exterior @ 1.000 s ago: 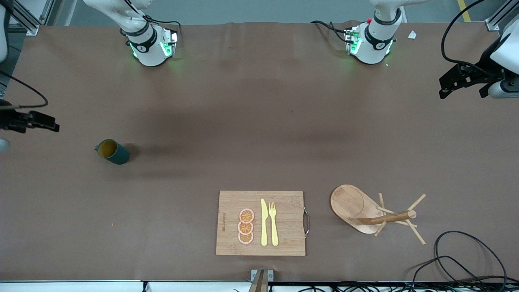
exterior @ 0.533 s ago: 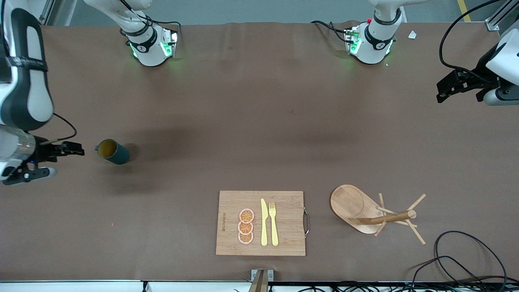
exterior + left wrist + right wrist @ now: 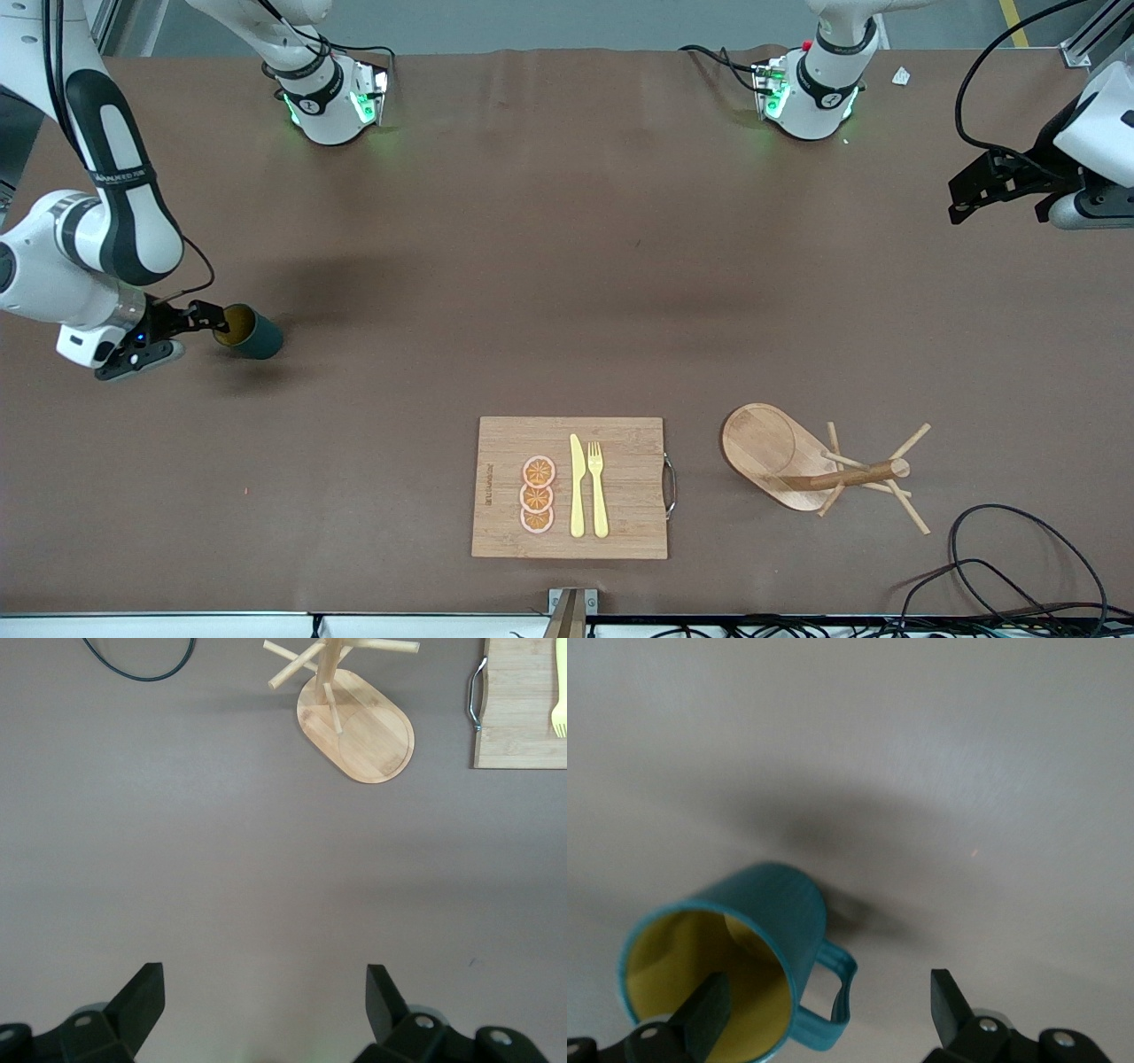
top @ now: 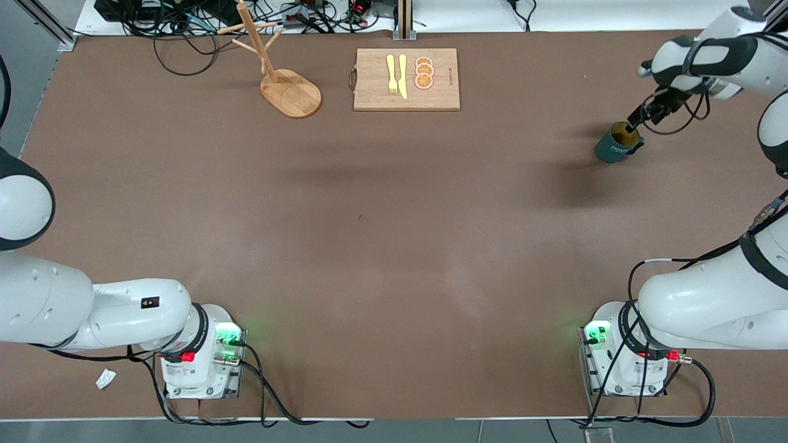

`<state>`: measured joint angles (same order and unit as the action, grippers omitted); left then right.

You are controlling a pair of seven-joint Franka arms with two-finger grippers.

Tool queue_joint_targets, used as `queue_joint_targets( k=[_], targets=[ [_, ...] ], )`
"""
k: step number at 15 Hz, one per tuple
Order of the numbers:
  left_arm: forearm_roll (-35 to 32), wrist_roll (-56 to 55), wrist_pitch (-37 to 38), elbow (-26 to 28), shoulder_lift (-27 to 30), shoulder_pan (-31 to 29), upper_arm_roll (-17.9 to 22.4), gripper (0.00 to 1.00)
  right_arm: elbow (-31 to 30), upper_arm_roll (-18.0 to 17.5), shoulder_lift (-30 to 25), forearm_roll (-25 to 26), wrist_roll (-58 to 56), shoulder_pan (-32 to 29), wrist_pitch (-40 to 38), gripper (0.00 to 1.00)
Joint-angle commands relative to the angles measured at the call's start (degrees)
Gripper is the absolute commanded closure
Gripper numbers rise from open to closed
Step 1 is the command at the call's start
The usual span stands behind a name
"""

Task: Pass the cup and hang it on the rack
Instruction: 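Reach the right gripper to the teal mug and grasp its rim, then slide the teal mug with the right gripper toward the table middle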

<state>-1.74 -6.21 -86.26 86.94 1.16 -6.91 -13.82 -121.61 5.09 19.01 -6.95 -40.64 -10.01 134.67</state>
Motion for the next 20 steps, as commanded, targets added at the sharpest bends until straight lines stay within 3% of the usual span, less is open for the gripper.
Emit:
queue_joint_targets(
  k=[1,2,3,5,7,11,16,20],
  targets=[
    [-1.1,-0.1,0.0,-0.9,-0.4,-0.3,-0.2,0.0,-3.8,-1.0,-2.5,-1.6,-1.5,-0.7,1.5,0.05],
    [-1.0,-0.1,0.0,-0.9,-0.4,-0.4,-0.2,0.0,-3.9,-1.0,-2.4,-1.6,-1.5,-0.5,1.5,0.13],
    [-0.9,0.0,0.0,-0.9,-0.5,-0.4,-0.2,0.0,-4.3,-1.1,-2.3,-1.6,-1.6,-0.4,1.4,0.3],
    [-0.6,0.8,0.0,-0.8,-0.5,-0.4,-0.1,0.0,-4.2,-1.1,-2.4,-1.6,-1.9,0.9,1.1,0.73],
    [-1.2,0.8,0.0,-0.9,-0.6,-0.3,0.0,0.0,-3.6,-1.1,-2.4,-1.6,-1.9,1.0,1.0,0.97],
    [-1.2,0.8,0.0,-0.9,-0.4,-0.3,0.0,0.0,-2.6,-1.1,-2.6,-1.6,-1.8,2.2,0.4,1.0],
    [-1.3,0.7,0.1,-0.9,-0.1,-0.3,-0.2,0.0,2.5,-1.1,-3.1,-1.5,2.3,4.1,-7.5,1.0],
    [-1.3,0.7,0.1,-1.0,0.1,-0.1,-0.6,0.0,2.5,-1.1,-5.7,-1.5,19.1,13.0,-10.9,1.0]
  ],
)
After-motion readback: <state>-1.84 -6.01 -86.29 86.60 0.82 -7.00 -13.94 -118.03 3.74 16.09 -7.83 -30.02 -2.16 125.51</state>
